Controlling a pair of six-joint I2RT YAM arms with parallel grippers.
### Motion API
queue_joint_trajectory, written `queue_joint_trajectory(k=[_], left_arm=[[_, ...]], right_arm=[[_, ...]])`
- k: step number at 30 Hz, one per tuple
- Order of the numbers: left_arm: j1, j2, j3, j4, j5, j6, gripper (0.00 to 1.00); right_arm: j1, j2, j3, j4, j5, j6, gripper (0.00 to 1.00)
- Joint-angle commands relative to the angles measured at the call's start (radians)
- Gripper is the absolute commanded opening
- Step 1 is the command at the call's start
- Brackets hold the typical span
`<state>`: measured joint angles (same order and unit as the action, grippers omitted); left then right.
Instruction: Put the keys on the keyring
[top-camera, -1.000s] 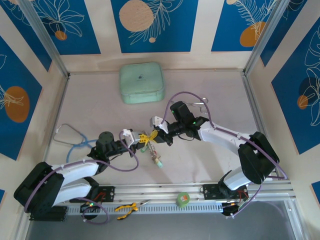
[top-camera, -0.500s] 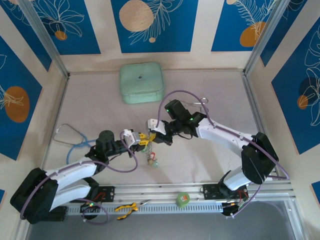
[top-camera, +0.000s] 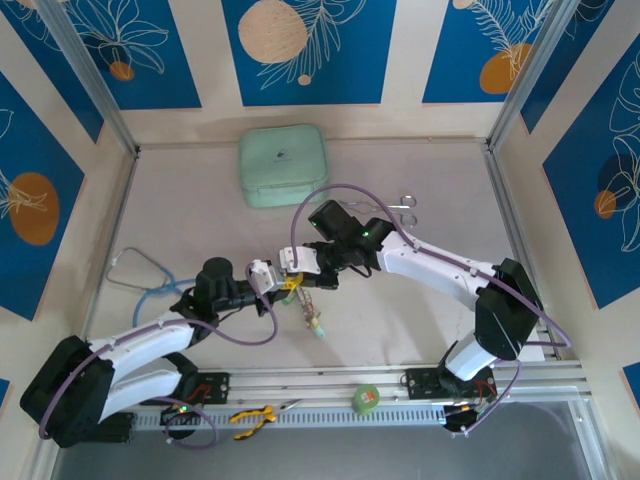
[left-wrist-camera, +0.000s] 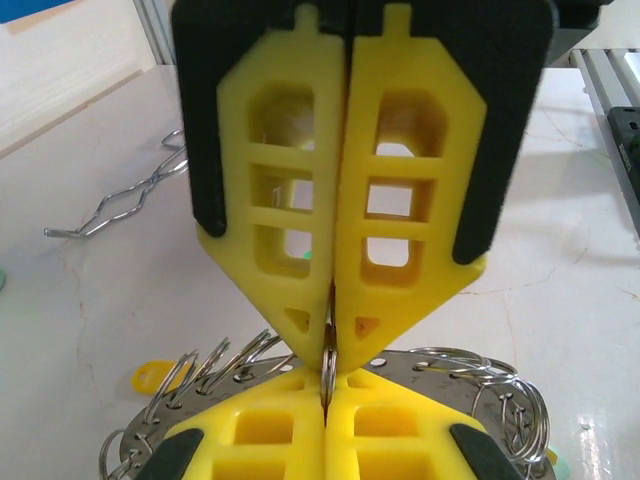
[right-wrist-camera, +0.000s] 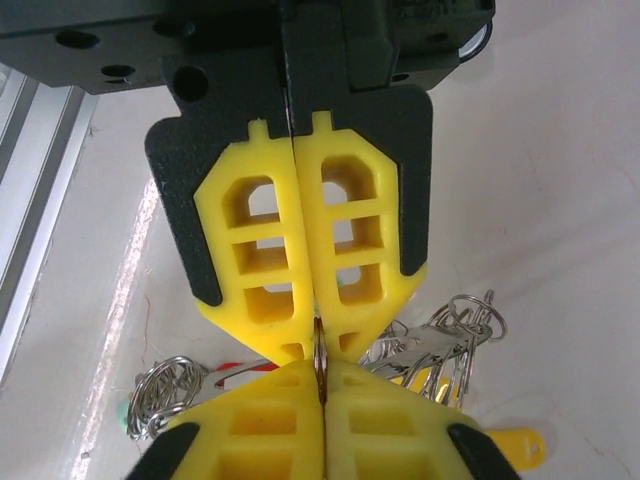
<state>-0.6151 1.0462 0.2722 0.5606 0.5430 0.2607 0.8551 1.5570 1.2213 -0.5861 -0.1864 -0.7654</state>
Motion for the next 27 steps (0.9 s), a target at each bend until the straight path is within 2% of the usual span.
queue_joint_trajectory(k=[1,3,6,13,21,27], left_arm=[[-0.011,-0.017,0.003,0.071,0.018,-0.007,0.0],[-0.012,-0.006,-0.024,0.148,0.017,-0.031,0.0],[-0.012,0.018,-0.047,0.221,0.022,-0.055,0.0],[-0.011,0.023,-0.049,0.229,0.024,-0.057,0.0],[-0.011,0.019,-0.05,0.221,0.027,-0.054,0.0],[-0.011,0.017,-0.05,0.22,0.028,-0.054,0.0]], right_arm=[[-0.041,-0.065,-0.063,0.084,-0.138,0.068,0.22],[-0.085,-0.106,-0.139,0.175,-0.223,0.131,0.28],[-0.118,-0.132,-0.22,0.279,-0.287,0.192,0.29],[-0.133,-0.113,-0.258,0.324,-0.315,0.232,0.26],[-0.139,-0.11,-0.258,0.333,-0.314,0.239,0.27],[-0.139,-0.103,-0.243,0.305,-0.311,0.221,0.16]])
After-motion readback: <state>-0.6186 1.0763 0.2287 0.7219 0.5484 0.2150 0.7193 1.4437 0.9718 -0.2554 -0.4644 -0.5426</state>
